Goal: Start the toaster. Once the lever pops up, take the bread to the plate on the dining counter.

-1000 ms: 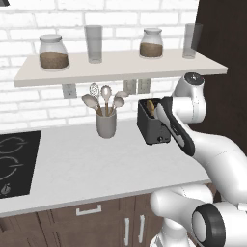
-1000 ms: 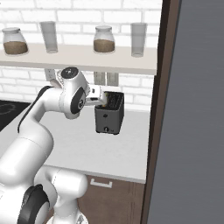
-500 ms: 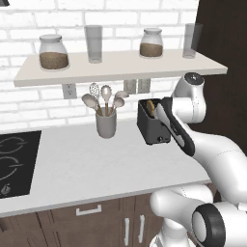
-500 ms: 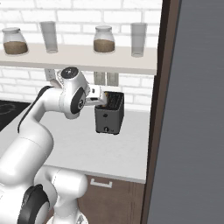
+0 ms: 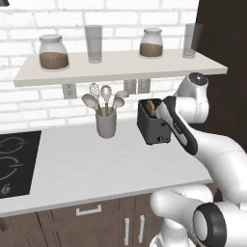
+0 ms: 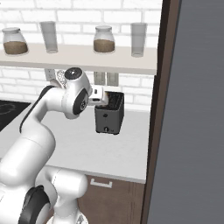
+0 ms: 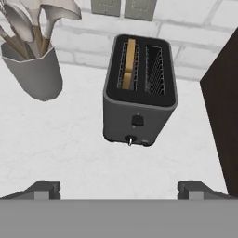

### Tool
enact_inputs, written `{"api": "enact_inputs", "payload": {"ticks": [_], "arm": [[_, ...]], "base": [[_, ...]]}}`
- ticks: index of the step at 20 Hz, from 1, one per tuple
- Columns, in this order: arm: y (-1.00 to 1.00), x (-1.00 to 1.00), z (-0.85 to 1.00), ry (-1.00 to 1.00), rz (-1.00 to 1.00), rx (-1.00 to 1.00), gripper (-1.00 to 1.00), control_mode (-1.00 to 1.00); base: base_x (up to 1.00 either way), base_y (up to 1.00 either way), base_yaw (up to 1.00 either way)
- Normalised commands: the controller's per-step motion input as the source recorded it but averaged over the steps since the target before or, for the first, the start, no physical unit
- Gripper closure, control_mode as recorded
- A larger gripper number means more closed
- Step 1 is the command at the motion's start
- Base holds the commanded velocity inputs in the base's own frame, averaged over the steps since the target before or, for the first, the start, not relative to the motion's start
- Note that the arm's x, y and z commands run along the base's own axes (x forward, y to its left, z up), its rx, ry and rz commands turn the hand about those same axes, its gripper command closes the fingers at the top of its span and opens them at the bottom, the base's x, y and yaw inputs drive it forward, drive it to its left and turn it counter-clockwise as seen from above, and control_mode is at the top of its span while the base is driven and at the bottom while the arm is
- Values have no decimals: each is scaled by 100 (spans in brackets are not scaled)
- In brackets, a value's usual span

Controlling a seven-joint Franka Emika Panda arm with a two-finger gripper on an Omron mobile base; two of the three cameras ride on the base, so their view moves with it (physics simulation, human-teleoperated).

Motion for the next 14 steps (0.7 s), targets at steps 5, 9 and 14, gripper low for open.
{"api": "enact_inputs", "payload": {"ticks": [5,9,14], "arm": [[0,33,0,-6,0,4,-100,-100],[7,56,0,-6,-2,0,-100,-100],[0,57,-15,0,-6,0,-100,-100]], "base": [[0,0,0],[0,0,0],[0,0,0]]}}
